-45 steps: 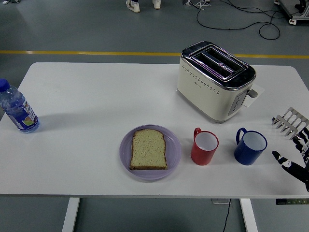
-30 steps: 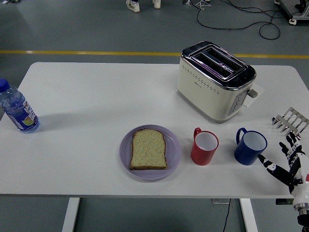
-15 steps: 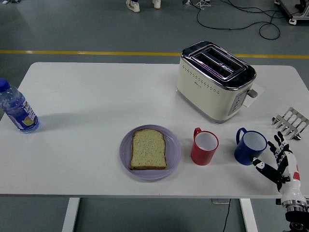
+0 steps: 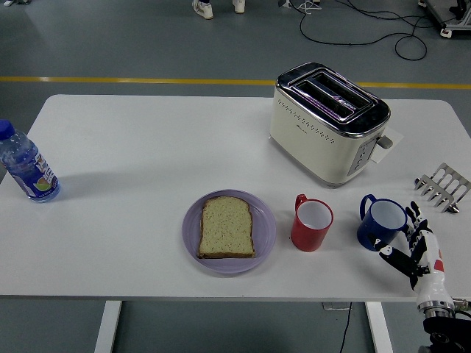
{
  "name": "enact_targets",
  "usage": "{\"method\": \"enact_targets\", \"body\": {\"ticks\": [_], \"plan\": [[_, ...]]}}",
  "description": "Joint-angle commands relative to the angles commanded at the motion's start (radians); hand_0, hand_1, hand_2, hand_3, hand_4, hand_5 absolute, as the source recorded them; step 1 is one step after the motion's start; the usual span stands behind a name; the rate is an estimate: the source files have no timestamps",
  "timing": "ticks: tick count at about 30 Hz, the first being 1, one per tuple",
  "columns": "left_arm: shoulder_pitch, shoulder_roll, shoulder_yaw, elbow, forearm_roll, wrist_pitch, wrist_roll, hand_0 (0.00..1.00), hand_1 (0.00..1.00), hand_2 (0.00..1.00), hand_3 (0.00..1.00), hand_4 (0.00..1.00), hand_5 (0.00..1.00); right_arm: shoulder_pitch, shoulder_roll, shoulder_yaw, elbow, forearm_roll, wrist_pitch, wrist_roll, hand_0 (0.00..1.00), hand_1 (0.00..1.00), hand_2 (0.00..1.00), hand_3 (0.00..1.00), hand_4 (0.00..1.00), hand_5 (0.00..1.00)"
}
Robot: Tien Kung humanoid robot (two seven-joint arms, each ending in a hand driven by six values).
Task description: Pick up the cup,pour liquid into bread,place the cup on the desk
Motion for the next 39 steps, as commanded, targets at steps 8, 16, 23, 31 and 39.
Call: {"method": "enact_targets", "body": {"ticks": [8, 16, 23, 31, 39], "plan": [[0.000, 0.000, 0.003, 0.000, 0.000, 0.000, 0.000, 0.645, 0.599, 0.590, 0.523, 0.293, 0.750, 0.052, 0.005, -0.052, -0.051, 0.043, -0.011, 0.012, 0.982, 0.882, 0.988, 0.998, 0.983, 0.093], [0.001, -0.002, 0.002, 0.000, -0.004, 0.000, 0.000, 0.645, 0.599, 0.590, 0.523, 0.294, 0.750, 0.086, 0.007, -0.088, -0.105, 0.098, -0.017, 0.014, 0.983, 0.881, 0.986, 0.998, 0.981, 0.096], [0.002, -0.003, 0.004, -0.001, -0.006, 0.000, 0.000, 0.645, 0.599, 0.590, 0.523, 0.295, 0.751, 0.125, 0.015, -0.115, -0.148, 0.115, -0.032, 0.021, 0.983, 0.878, 0.986, 0.998, 0.979, 0.095], [0.006, -0.005, 0.007, -0.002, -0.010, 0.000, 0.000, 0.645, 0.599, 0.590, 0.523, 0.298, 0.756, 0.146, 0.028, -0.120, -0.181, 0.148, -0.038, 0.033, 0.983, 0.870, 0.980, 0.998, 0.975, 0.094], [0.012, -0.007, 0.017, -0.002, -0.013, -0.001, 0.000, 0.645, 0.601, 0.592, 0.524, 0.300, 0.761, 0.151, 0.031, -0.131, -0.196, 0.168, -0.041, 0.044, 0.974, 0.866, 0.956, 0.998, 0.965, 0.089]]}}
